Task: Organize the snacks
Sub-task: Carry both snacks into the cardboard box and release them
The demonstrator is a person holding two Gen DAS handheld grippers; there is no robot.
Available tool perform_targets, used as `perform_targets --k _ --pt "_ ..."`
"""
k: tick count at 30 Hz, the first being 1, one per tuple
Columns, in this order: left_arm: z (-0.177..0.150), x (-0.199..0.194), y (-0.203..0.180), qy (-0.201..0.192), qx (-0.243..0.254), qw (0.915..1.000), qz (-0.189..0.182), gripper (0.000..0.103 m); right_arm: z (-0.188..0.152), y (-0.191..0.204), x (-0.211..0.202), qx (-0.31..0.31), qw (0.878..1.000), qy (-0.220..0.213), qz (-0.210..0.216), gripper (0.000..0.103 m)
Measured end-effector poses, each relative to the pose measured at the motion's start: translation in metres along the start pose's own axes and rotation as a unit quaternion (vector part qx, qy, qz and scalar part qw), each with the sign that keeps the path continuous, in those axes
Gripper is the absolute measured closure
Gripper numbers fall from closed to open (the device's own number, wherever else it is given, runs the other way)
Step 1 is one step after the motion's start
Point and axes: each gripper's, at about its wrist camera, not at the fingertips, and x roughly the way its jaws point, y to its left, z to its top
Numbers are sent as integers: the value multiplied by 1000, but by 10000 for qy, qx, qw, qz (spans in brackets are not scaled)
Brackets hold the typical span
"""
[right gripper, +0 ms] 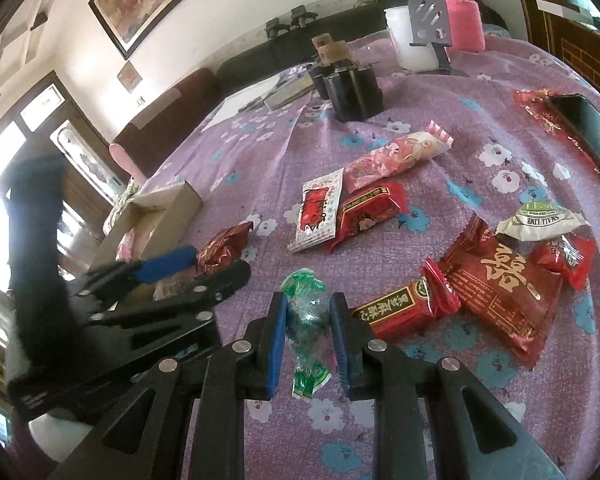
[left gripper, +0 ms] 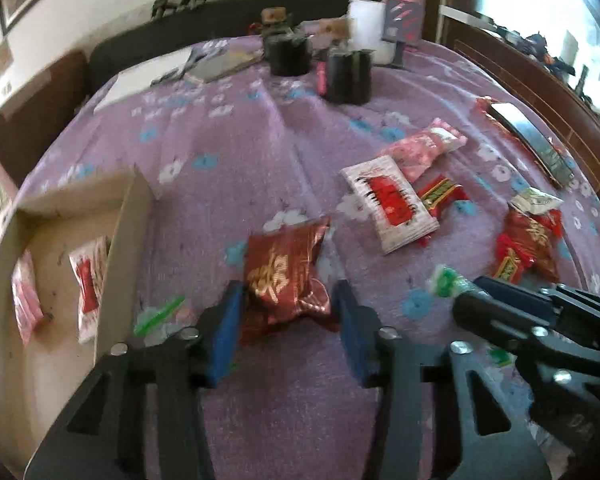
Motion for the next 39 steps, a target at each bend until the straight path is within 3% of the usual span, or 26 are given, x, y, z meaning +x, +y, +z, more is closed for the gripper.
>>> perform_targets --k 4,9,14,19,22,26,34,39 --pt "-4 -14 11 -93 -149 9995 -270 76 0 0 -1 11 10000 -20 18 80" --pt "-12 -44 34 -253 -607 9943 -834 76 -1 1 -3 -16 10000 -71 -20 80" --pt "-27 -77 75 -524 -1168 9862 -1045 76 -3 8 -6 -176 9996 -151 -139 80" --pt "-40 -99 135 -662 -1484 9850 -572 75 -3 18 -11 -206 9994 -204 -200 80" --pt "-49 -96 177 -552 -1810 9817 -210 75 2 35 -16 -235 9996 -168 6 81" --pt "-55 -80 218 -302 -2146 9762 -48 75 15 79 -9 -498 9982 9 324 81" --pt "-42 -45 245 15 -2301 9732 37 75 43 176 52 -1043 9902 584 725 81" --pt "-41 -32 261 137 -2450 9694 -101 74 47 206 99 -1127 9858 987 754 81"
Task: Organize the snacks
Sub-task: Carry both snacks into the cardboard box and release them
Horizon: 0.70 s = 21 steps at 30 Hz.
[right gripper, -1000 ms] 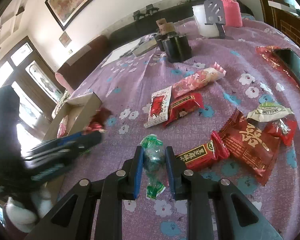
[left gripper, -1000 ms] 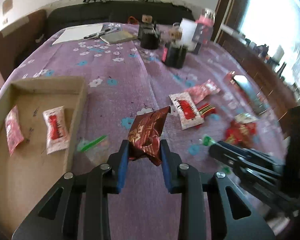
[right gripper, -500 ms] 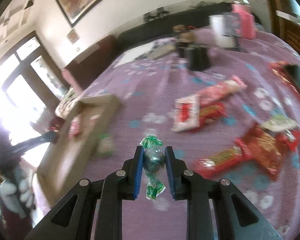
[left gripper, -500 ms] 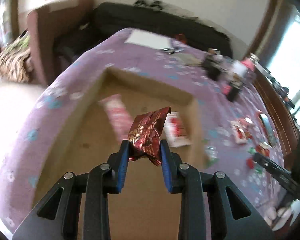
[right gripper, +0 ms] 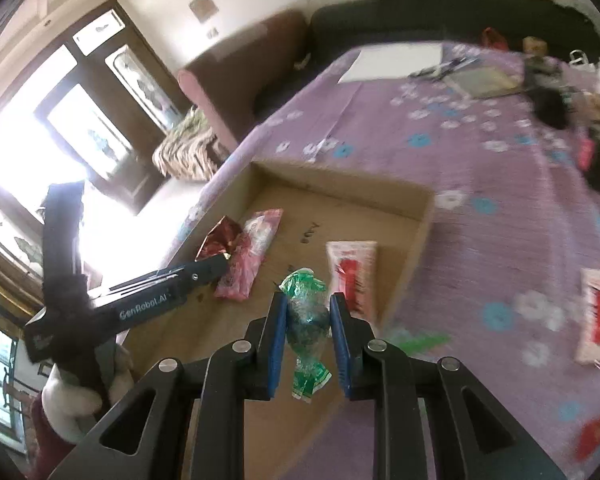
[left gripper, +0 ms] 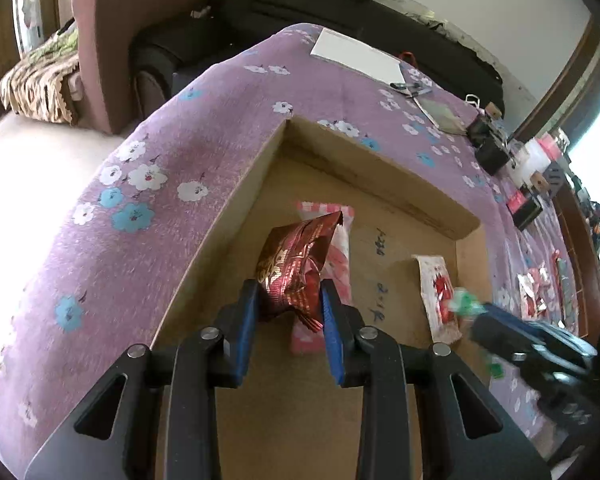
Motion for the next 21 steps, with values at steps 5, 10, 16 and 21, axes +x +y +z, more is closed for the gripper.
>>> perform_targets --k 5,10,16,21 --pt "5 0 9 4 -178 9997 -155 73 12 5 38 44 9997 224 -47 81" --pt "5 -6 16 -45 -317 9989 -352 61 17 4 42 110 9997 203 43 74" --pt "-1 -32 15 -361 -314 9981 -377 61 15 -7 -9 65 9995 -309 -22 67" --pt "-17 -54 10 -511 -416 9961 -592 49 -5 -45 -41 233 9971 -464 -562 64"
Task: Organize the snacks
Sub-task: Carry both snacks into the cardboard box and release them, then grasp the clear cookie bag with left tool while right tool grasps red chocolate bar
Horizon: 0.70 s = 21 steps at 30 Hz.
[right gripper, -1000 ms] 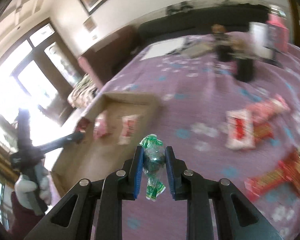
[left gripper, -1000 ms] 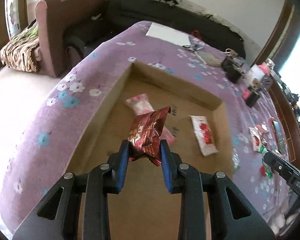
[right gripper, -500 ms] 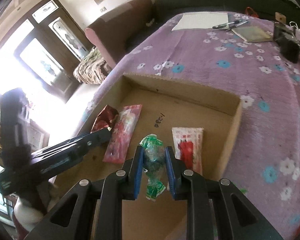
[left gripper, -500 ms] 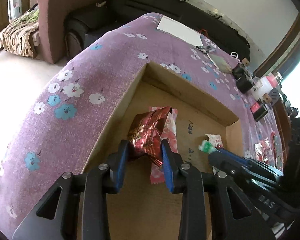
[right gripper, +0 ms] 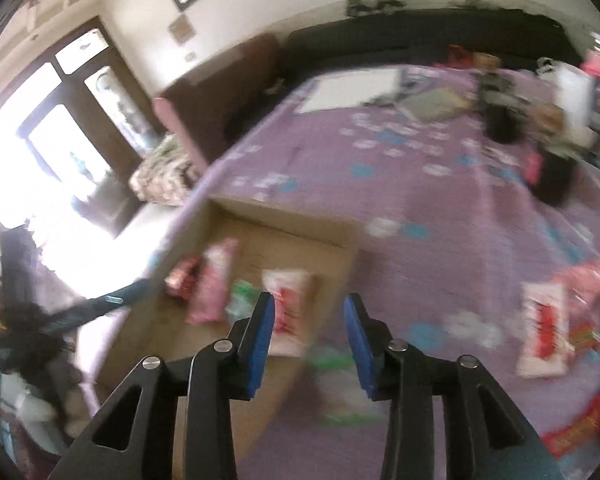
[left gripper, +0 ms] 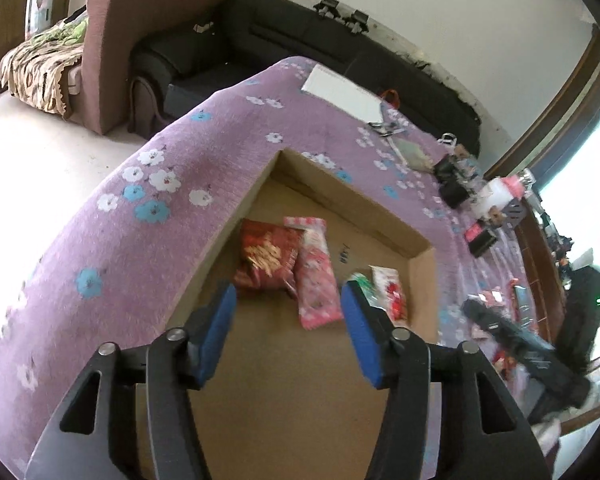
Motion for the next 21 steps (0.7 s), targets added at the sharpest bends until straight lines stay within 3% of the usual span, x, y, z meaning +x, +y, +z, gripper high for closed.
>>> perform_targets --k 6,9,12,20,21 --pt "-24 -14 -31 116 227 9994 -250 49 -32 -21 16 17 9988 439 -224 67" --pt "-36 -21 -48 141 384 9986 -337 49 -44 -16 23 9 9986 518 -67 69" --pt "-46 -26 -62 180 502 9977 -416 49 -52 -12 21 -32 9984 559 105 82" --pt "-79 -28 -103 386 904 9932 -624 49 -103 -32 -29 -129 9984 546 -71 82" --pt "-84 -27 -110 420 992 9920 -654 49 -111 -36 -37 -131 9984 541 -79 78"
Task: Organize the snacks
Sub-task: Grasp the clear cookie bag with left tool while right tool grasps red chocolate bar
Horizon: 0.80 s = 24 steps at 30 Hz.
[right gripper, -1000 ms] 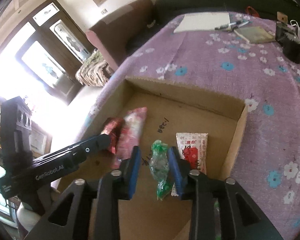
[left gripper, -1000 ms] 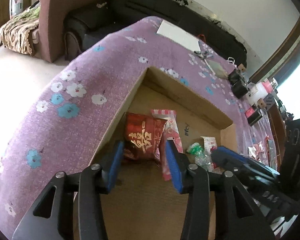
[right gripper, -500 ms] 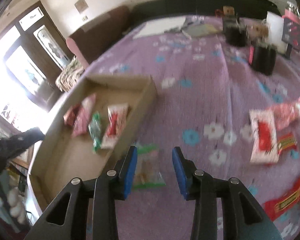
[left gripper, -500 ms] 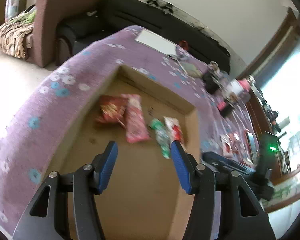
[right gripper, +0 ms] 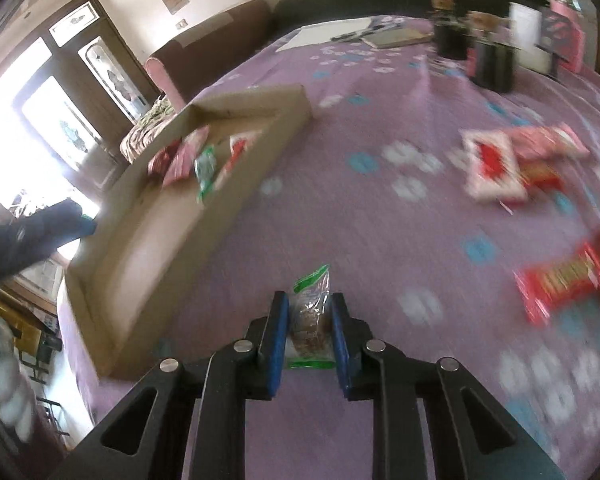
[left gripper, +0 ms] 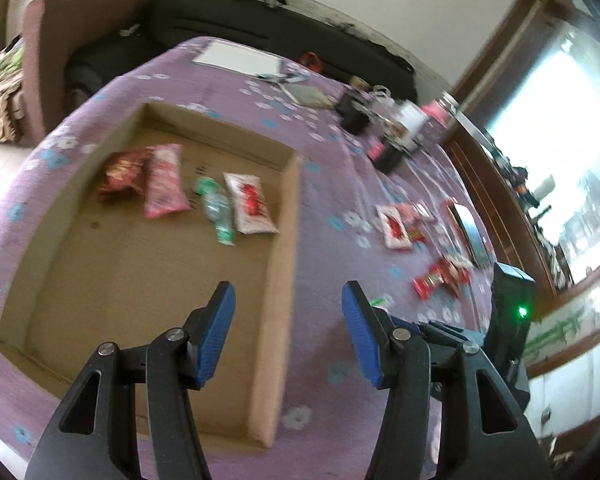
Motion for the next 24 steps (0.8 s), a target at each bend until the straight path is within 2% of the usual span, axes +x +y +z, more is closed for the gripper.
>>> perform_targets --k 2,5,9,12,17,19,22,24 --pt "-5 8 -15 85 148 9998 -57 49 -15 -11 -13 23 10000 19 75 77" --pt "-13 23 -35 267 292 9991 -179 49 -30 -34 -42 158 9993 -227 234 65" --pt "-28 40 -60 547 531 9967 -260 49 -42 -85 -93 706 9933 -910 -36 56" --pt "-38 55 -73 750 702 9944 -235 49 -45 -120 -108 1027 9884 -1064 -337 54" --pt "-50 80 -91 976 931 9907 -179 49 -46 -153 -103 1523 9826 -1048 -175 54" --pt "-55 85 -104 934 1255 9876 -87 49 -41 -154 -92 1657 9813 -978 -98 54" --pt "-63 91 -121 867 1911 9777 44 49 -26 -153 -70 1814 9799 -821 69 54" --pt "-64 93 -123 837 2149 9729 145 49 -13 -151 -62 1862 9790 -830 -68 52"
